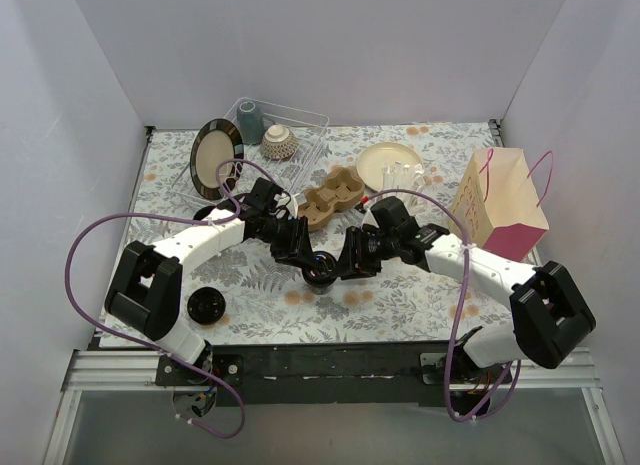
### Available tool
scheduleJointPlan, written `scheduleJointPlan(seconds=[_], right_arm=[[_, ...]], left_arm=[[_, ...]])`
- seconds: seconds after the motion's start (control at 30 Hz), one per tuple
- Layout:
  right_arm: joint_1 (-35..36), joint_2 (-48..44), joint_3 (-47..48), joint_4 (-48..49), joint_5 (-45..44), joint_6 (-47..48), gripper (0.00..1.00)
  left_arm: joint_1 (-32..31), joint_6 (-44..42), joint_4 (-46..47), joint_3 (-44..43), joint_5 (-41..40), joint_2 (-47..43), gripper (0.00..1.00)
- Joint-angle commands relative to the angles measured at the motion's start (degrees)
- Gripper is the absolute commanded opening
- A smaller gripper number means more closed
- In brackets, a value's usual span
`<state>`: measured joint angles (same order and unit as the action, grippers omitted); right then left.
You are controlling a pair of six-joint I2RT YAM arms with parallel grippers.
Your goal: Pack the takeout coffee
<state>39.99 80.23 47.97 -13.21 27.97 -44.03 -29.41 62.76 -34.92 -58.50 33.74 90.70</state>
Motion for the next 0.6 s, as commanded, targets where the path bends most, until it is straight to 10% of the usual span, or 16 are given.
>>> scheduleJointPlan(seconds=[0.0,0.57], right_arm=[[1.23,-3.57,-2.35,0.73,-6.52,-1.93,0.47],[1.23,-6.22,-7.45,9.61,-8.63,-6.51,0.42]], left_arm=[[-1.0,-2.03,-8.41,5.68,-16.51,6.51,0.33],[-1.0,3.95,-8.5,6.91,-12.99,6.34,0.33]])
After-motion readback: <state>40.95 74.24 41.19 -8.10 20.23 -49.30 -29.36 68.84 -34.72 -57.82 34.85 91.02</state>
